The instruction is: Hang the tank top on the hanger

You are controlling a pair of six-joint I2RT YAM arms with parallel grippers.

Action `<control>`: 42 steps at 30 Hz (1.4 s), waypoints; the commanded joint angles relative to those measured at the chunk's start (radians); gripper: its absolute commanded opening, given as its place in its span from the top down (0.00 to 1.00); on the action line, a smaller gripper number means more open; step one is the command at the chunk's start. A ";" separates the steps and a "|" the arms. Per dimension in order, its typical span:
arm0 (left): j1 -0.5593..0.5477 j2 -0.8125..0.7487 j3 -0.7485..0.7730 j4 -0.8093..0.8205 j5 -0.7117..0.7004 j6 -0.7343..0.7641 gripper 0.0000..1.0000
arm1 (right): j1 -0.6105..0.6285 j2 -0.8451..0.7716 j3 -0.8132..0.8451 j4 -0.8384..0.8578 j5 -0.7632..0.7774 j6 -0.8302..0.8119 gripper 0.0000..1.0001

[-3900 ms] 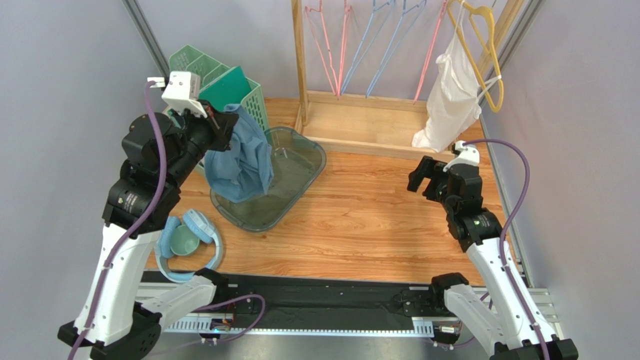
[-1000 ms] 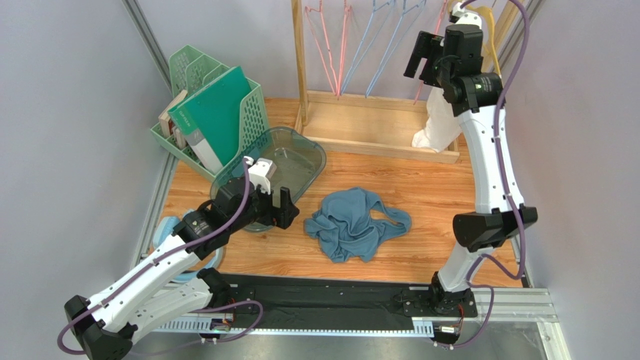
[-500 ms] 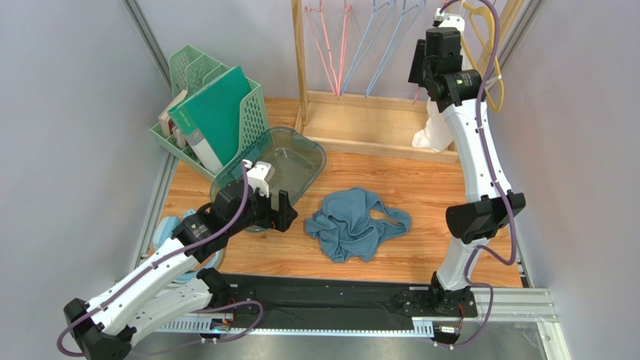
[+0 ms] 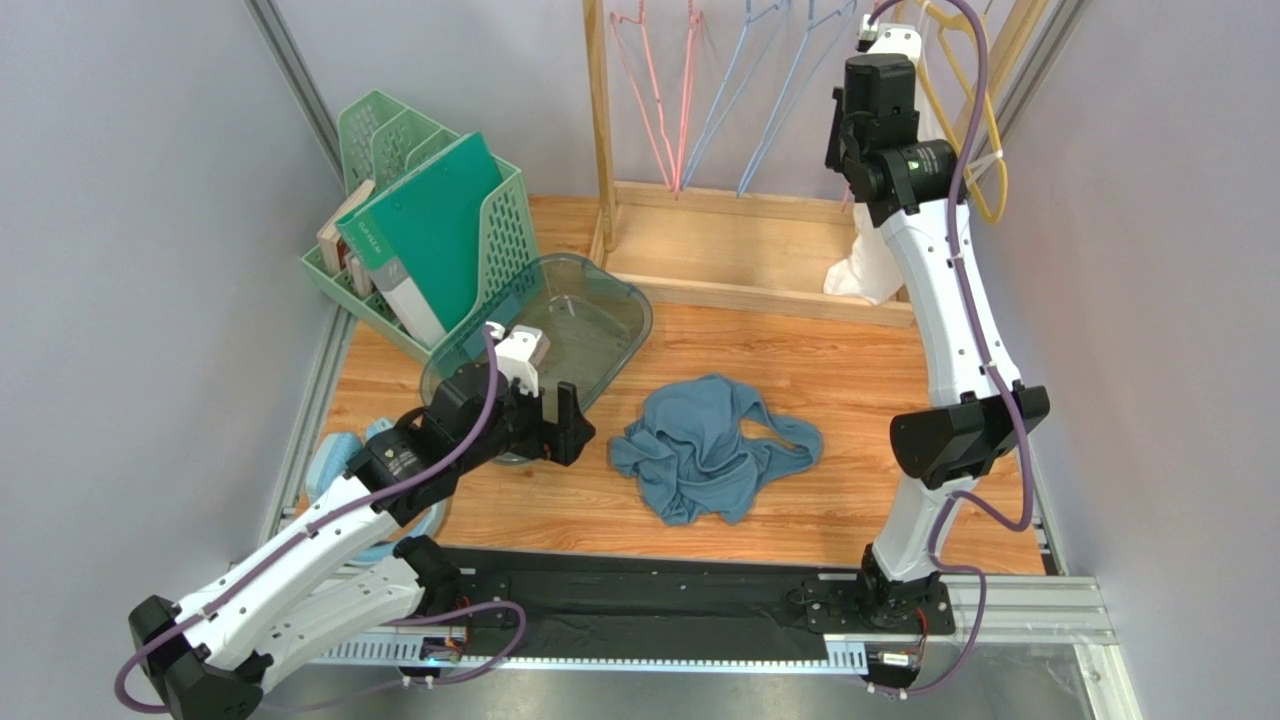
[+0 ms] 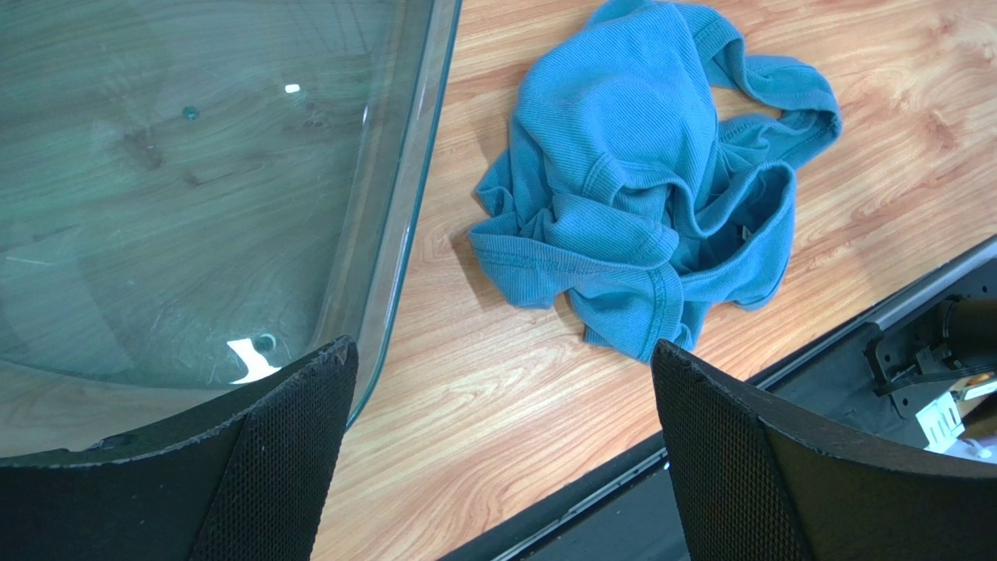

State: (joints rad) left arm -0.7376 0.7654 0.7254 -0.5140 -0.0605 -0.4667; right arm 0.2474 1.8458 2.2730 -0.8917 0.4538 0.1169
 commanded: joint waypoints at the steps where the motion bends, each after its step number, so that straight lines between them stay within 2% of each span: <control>1: 0.004 -0.012 -0.007 0.006 0.004 -0.012 0.01 | 0.003 -0.072 0.031 0.072 -0.007 -0.037 1.00; 11: 0.004 -0.014 -0.027 0.025 -0.002 -0.023 0.01 | 0.003 -0.146 0.034 0.129 -0.043 -0.057 1.00; 16: 0.004 -0.006 -0.027 0.038 0.004 -0.020 0.01 | 0.003 -0.184 0.005 0.105 -0.038 -0.037 1.00; 29: 0.004 0.000 -0.004 0.009 0.004 0.010 0.01 | 0.033 -0.428 -0.389 0.106 -0.007 0.035 1.00; 42: 0.003 0.031 -0.004 0.015 0.005 0.027 0.01 | 0.245 -0.620 -0.645 -0.001 0.177 0.085 1.00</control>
State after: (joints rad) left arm -0.7376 0.7845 0.6983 -0.5129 -0.0605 -0.4606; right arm 0.4335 1.2900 1.6764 -0.8558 0.5301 0.1654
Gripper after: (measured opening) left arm 0.990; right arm 0.015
